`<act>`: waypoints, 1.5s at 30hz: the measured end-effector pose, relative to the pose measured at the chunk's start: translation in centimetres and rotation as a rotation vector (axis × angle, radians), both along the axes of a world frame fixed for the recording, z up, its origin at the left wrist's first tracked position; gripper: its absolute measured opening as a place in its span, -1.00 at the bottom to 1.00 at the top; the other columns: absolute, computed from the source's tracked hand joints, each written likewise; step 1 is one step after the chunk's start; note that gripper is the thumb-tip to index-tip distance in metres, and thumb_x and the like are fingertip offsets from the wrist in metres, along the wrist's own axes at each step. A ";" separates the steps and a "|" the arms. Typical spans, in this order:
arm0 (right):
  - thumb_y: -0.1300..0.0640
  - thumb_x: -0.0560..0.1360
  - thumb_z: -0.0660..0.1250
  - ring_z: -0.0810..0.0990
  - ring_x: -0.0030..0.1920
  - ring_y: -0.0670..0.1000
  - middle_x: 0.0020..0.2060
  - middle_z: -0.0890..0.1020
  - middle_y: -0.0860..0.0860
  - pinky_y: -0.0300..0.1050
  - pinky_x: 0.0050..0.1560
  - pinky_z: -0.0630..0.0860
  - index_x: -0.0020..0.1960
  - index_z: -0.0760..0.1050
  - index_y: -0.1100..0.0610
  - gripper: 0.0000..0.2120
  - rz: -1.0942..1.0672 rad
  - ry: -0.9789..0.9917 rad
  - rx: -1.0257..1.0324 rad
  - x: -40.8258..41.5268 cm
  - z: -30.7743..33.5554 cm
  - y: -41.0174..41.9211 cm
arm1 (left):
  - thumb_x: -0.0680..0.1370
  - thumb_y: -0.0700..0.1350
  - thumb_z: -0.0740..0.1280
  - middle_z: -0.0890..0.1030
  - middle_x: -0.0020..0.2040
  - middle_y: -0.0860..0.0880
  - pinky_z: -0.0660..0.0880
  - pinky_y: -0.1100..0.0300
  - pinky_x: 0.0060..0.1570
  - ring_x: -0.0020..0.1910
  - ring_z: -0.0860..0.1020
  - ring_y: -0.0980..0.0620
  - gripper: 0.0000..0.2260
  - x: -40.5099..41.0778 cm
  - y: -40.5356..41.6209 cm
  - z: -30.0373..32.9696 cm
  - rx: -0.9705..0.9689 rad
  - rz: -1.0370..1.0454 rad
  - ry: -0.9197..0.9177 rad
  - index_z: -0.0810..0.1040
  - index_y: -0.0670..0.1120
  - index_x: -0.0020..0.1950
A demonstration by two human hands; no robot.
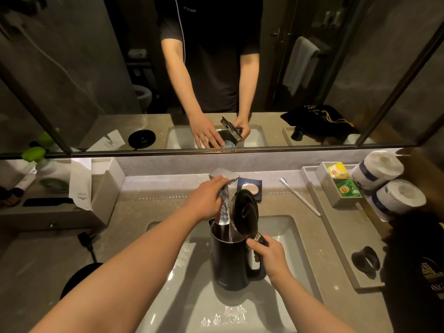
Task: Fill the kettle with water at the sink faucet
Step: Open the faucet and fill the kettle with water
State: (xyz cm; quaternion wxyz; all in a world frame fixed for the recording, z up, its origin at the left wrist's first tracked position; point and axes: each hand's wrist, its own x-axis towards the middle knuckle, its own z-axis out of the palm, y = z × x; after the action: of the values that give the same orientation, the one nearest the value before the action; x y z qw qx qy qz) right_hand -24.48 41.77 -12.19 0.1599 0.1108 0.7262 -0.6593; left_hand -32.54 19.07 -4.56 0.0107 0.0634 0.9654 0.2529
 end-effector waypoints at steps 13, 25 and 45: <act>0.15 0.45 0.49 0.52 -0.34 0.04 -0.52 0.59 -0.14 -0.09 -0.28 0.47 -0.26 0.61 0.12 -0.87 -0.015 -0.013 0.015 0.2 -0.2 -0.4 | 0.52 -0.19 0.25 0.16 0.54 0.02 0.22 -0.01 0.40 0.46 0.20 -0.05 -0.41 0.4 0.2 0.2 0.004 0.002 -0.031 0.15 0.08 0.51; 0.13 0.44 0.50 0.50 -0.38 0.06 -0.54 0.57 -0.11 -0.08 -0.31 0.46 -0.32 0.57 0.10 -0.81 -0.012 -0.009 0.031 0.0 -0.2 -0.3 | 0.52 -0.19 0.26 0.12 0.56 0.04 0.23 0.00 0.37 0.46 0.20 -0.06 -0.37 0.6 0.1 0.3 -0.021 -0.003 -0.045 0.10 0.12 0.52; 0.20 0.44 0.49 0.46 -0.40 0.06 -0.56 0.54 -0.12 -0.16 -0.37 0.44 -0.35 0.57 0.08 -0.78 -0.030 -0.022 -0.020 0.3 0.2 -0.6 | 0.50 -0.19 0.28 0.07 0.57 0.05 0.27 0.00 0.33 0.45 0.21 -0.09 -0.31 0.9 0.2 0.3 -0.061 -0.009 -0.061 0.04 0.15 0.52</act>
State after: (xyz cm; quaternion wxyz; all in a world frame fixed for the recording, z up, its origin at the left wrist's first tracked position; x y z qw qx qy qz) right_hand -24.19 41.14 -12.03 0.1589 0.1271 0.7160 -0.6678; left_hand -31.60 19.22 -4.22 0.0433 0.0597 0.9715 0.2253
